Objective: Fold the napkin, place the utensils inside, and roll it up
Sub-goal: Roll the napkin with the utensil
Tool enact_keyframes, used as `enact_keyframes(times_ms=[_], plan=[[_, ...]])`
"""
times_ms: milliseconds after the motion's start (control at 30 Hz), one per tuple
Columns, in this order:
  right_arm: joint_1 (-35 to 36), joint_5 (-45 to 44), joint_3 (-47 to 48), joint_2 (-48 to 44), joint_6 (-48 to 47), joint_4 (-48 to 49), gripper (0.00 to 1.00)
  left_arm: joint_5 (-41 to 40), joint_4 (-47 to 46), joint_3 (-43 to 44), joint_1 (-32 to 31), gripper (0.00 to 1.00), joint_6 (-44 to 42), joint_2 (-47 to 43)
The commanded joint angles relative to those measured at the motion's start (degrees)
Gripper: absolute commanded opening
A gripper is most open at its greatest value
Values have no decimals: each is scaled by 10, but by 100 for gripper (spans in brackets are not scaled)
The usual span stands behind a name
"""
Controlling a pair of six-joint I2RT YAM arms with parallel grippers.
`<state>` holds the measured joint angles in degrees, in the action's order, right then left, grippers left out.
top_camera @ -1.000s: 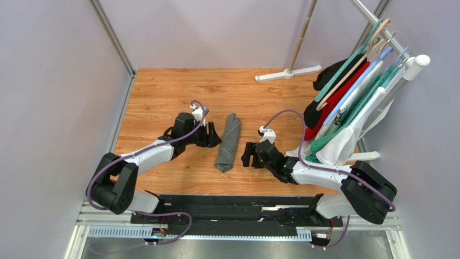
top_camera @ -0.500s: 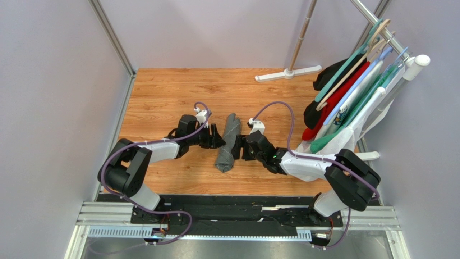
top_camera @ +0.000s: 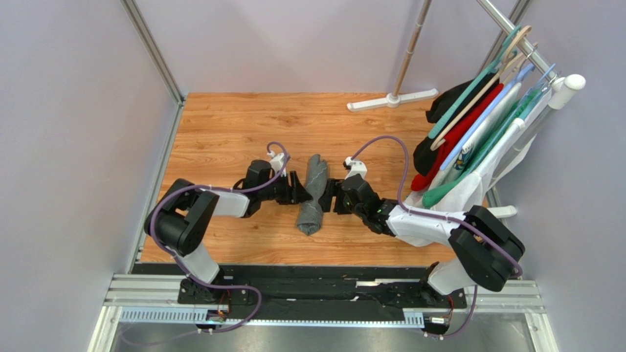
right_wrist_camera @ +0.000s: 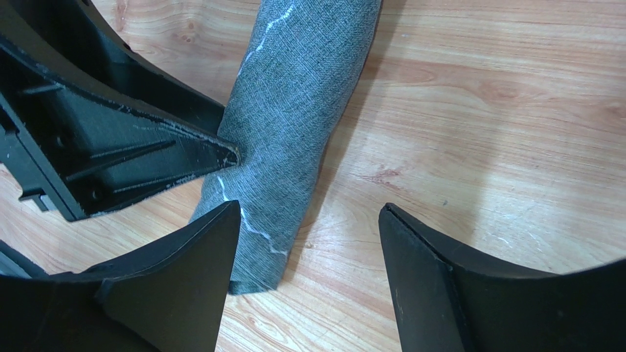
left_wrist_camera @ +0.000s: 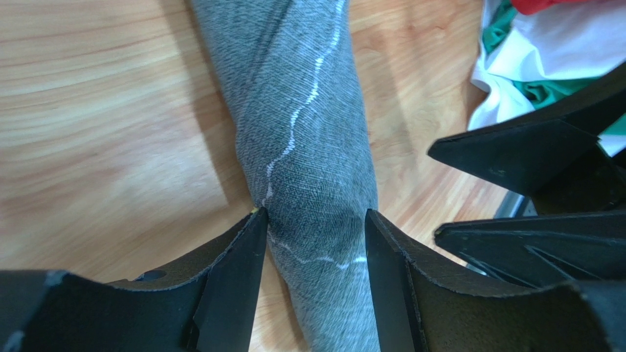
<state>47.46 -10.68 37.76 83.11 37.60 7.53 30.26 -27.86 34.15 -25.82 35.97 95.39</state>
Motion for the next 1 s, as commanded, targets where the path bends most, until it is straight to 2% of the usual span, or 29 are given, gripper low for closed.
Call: enact_keyframes(times_ms=[0,267,567,967], plan=[[-6,-8,-8,-22,-8,6,73,16,-54,13,-30,60,27,8],[-15,-19,-27,-36,-3,-8,73,7,-51,38,-67,59,33,15],[-30,-29,-46,-80,-8,-23,73,-19,-5,50,-64,59,7,4],[-45,-32,-68,-114,-7,-32,73,2,-33,93,-66,59,17,46]])
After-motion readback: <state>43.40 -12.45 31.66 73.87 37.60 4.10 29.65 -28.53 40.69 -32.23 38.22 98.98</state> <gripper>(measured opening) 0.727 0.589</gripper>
